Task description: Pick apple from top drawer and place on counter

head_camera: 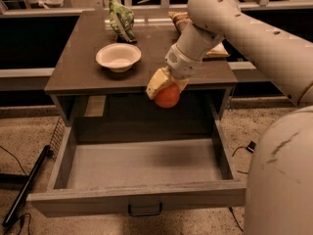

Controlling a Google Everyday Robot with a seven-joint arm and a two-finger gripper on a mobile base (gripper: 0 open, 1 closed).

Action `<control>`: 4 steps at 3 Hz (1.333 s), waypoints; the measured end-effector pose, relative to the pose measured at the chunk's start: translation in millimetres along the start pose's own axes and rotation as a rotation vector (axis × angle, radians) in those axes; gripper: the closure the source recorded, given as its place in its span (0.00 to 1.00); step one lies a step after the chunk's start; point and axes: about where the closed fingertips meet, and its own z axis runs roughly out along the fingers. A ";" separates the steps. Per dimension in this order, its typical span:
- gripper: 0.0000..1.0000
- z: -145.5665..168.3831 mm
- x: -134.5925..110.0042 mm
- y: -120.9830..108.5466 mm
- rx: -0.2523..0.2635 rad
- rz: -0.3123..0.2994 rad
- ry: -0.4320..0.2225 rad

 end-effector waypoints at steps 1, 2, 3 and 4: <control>1.00 0.1 0.3 0.3 0.000 0.000 0.000; 1.00 -1.5 1.8 0.2 0.012 -0.004 -0.006; 1.00 -22.9 19.1 -0.6 0.150 -0.050 -0.071; 1.00 -38.3 39.3 -10.4 0.360 -0.034 -0.077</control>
Offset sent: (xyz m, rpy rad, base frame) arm -0.0087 -0.0229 0.0267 -0.1537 -0.2009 0.0719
